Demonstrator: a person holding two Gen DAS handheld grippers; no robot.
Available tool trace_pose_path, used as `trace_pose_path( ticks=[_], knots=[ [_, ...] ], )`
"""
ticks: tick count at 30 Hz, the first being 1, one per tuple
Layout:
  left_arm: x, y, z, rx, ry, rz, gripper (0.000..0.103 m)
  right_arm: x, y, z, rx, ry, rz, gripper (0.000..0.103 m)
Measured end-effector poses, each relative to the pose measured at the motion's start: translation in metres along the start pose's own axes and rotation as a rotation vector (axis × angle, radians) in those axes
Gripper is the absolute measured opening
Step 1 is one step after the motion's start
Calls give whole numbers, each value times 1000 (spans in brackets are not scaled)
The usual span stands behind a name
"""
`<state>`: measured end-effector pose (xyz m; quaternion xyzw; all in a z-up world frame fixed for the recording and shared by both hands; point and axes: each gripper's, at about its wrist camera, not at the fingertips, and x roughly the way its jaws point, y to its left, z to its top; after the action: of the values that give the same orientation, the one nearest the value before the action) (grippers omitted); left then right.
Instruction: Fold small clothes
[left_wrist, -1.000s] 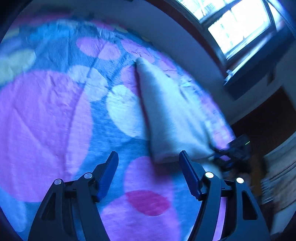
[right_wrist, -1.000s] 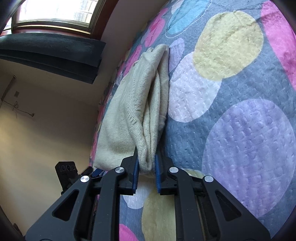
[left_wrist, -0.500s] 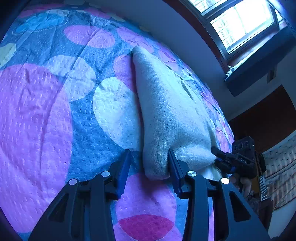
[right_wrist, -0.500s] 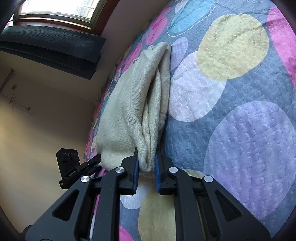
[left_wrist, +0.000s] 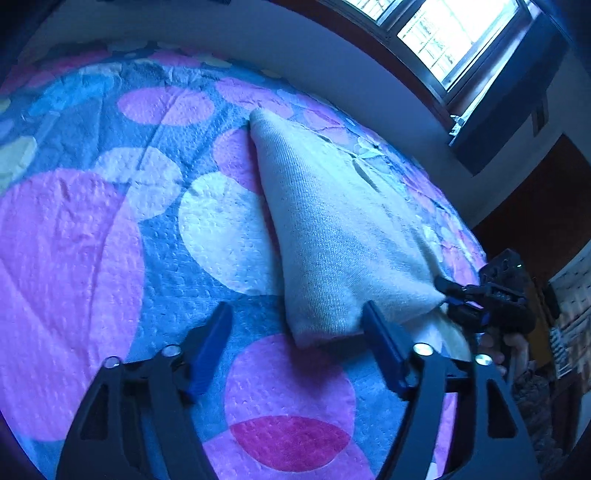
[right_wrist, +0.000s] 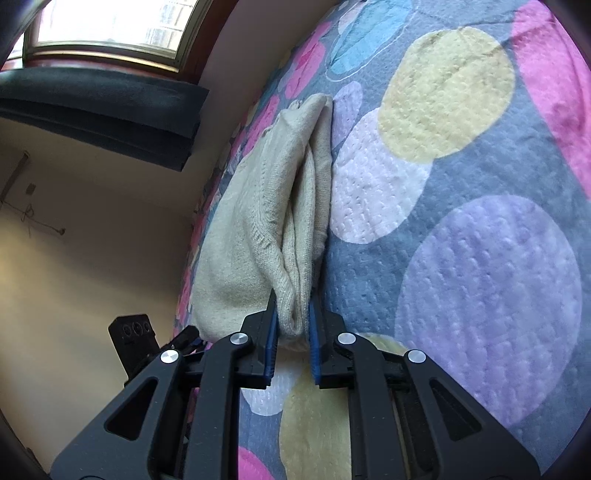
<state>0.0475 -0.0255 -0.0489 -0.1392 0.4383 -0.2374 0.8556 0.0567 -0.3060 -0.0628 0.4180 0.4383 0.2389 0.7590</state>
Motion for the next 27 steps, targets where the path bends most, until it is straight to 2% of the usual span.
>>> trace_pose_path(
  ticks=[12,24,27],
  knots=[
    [-6,-7,-8,30,-7,145,84,-31,-11,-22,41,-62,11,22],
    [-15,-13,-21,53,1,289,85,-50,5,-49,-4,-87,-47,42],
    [-18,-15,-25,54,0,316,85,-51,13,-54,-31,-88,-80,52]
  ],
)
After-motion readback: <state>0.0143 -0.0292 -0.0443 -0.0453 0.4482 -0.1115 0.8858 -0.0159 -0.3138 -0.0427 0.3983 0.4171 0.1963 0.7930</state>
